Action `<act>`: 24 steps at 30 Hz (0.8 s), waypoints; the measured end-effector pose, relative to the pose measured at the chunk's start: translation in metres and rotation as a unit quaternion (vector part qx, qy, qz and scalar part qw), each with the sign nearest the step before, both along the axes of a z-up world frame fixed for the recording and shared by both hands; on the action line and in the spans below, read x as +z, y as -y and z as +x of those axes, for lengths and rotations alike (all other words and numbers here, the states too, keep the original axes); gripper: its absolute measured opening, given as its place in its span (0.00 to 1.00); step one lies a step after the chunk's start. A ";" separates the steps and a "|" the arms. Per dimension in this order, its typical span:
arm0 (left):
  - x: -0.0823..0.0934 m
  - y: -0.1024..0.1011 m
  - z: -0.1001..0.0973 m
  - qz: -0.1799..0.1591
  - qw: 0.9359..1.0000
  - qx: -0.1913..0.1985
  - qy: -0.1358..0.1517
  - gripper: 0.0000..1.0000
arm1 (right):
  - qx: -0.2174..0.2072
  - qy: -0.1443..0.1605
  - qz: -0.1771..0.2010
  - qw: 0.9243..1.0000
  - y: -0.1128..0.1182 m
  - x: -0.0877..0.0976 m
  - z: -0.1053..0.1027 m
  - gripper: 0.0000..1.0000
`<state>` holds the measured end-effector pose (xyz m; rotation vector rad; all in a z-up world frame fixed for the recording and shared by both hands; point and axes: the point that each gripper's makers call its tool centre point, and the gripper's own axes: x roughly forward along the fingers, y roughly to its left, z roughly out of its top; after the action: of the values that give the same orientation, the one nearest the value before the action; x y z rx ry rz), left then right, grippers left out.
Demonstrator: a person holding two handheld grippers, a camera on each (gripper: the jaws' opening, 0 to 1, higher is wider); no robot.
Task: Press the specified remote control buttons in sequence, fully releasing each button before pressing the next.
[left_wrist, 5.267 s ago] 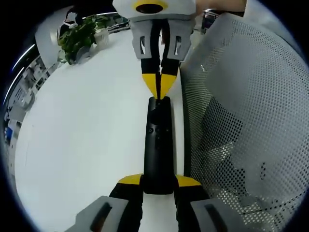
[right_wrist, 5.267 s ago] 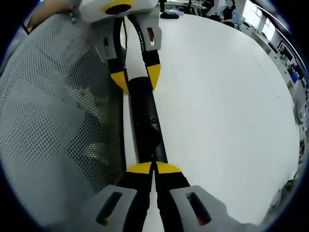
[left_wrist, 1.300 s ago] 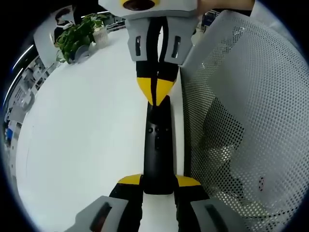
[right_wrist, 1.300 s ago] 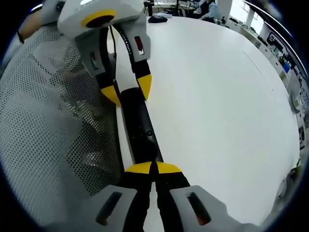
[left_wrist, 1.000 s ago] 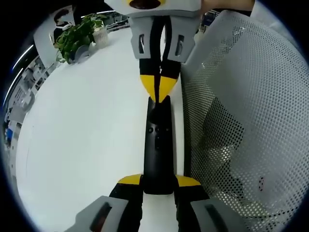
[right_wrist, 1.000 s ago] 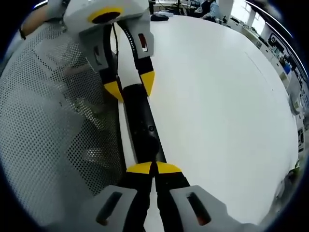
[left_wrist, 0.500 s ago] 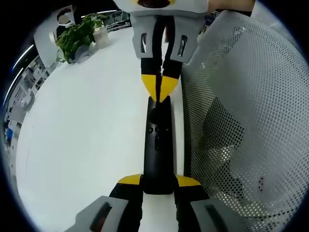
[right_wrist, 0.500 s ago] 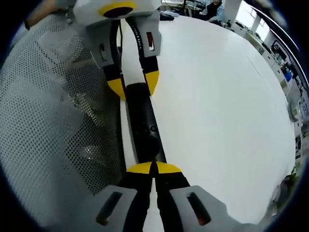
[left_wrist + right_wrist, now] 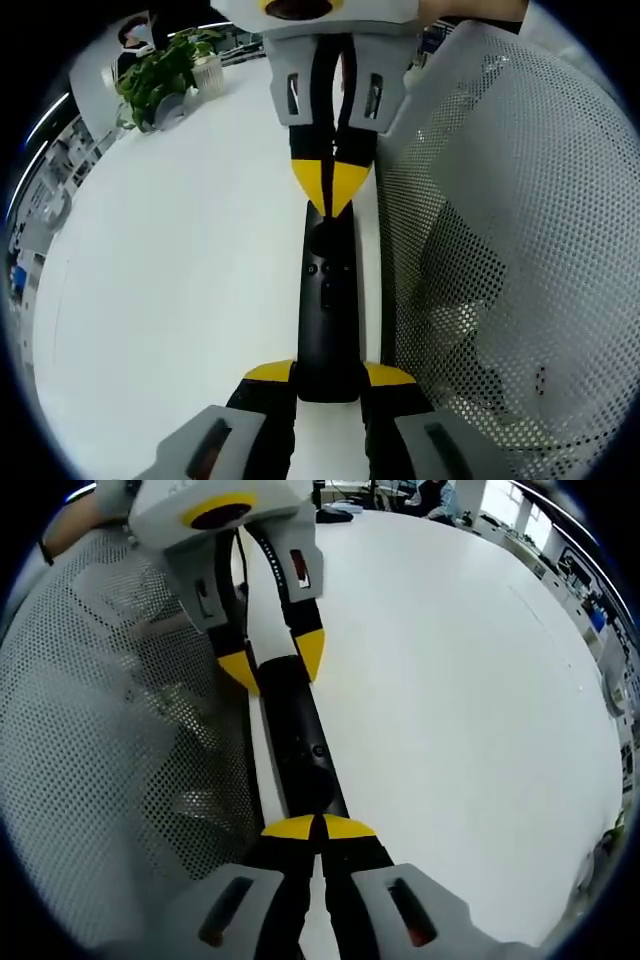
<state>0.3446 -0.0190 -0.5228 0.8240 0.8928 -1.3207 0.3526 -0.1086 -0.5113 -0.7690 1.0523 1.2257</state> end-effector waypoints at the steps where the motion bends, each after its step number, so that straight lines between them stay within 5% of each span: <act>1: 0.000 0.000 0.000 0.000 1.000 0.000 0.000 0.25 | -0.008 -0.006 0.003 1.000 0.000 0.000 0.000 0.00; 24: 0.001 0.000 -0.001 -0.001 1.000 0.001 0.000 0.25 | -0.034 -0.007 0.022 0.999 0.002 0.000 0.001 0.00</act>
<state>0.3436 -0.0195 -0.5213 0.8202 0.8921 -1.3197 0.3533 -0.1105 -0.5111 -0.6869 1.0518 1.1932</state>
